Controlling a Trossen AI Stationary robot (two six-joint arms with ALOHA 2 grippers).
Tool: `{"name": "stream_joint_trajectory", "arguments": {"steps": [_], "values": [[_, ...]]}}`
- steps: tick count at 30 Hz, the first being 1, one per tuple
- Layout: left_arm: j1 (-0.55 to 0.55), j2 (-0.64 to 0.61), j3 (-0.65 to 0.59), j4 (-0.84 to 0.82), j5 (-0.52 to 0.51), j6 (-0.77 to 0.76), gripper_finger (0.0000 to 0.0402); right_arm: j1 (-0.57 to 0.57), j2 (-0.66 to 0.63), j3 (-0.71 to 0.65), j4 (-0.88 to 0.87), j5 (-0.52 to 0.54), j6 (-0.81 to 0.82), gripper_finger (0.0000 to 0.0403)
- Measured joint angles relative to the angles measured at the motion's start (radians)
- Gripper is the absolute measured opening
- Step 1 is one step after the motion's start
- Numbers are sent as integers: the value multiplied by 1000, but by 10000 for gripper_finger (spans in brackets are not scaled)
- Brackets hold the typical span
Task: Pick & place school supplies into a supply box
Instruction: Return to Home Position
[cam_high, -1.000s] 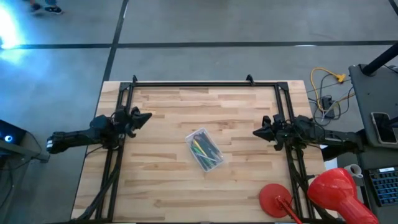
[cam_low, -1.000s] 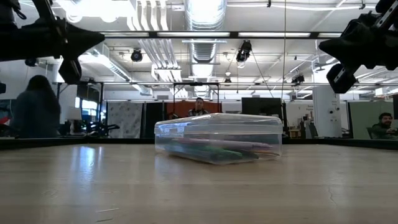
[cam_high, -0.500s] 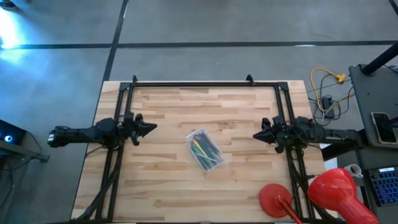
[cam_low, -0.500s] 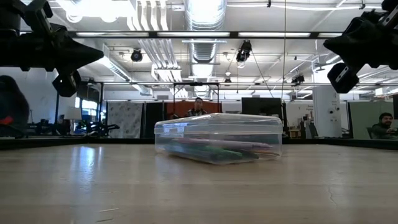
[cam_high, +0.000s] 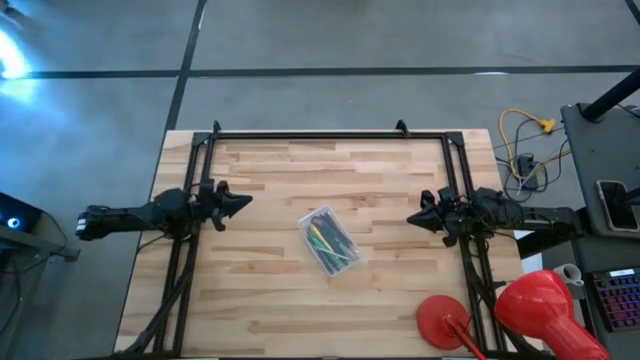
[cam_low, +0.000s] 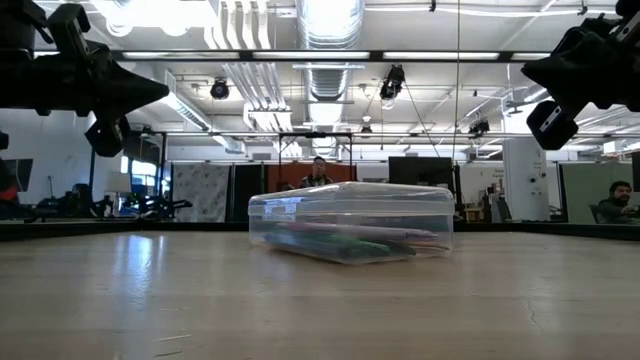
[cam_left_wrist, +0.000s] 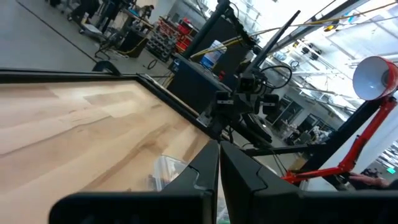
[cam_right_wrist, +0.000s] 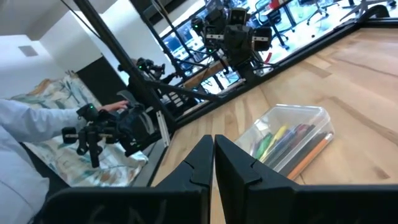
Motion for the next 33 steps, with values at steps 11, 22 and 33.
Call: {"name": "stream_joint_trajectory", "arguments": {"steps": [11,22,33], "values": [[6,4,0,-2,0,0,0,1,0,0,0,0,0,9],[6,67,2,-4,0,0,0,1,10,0,1,0,0,9],[6,155,2,-3,0,0,0,1,10,0,1,0,0,9]]}}
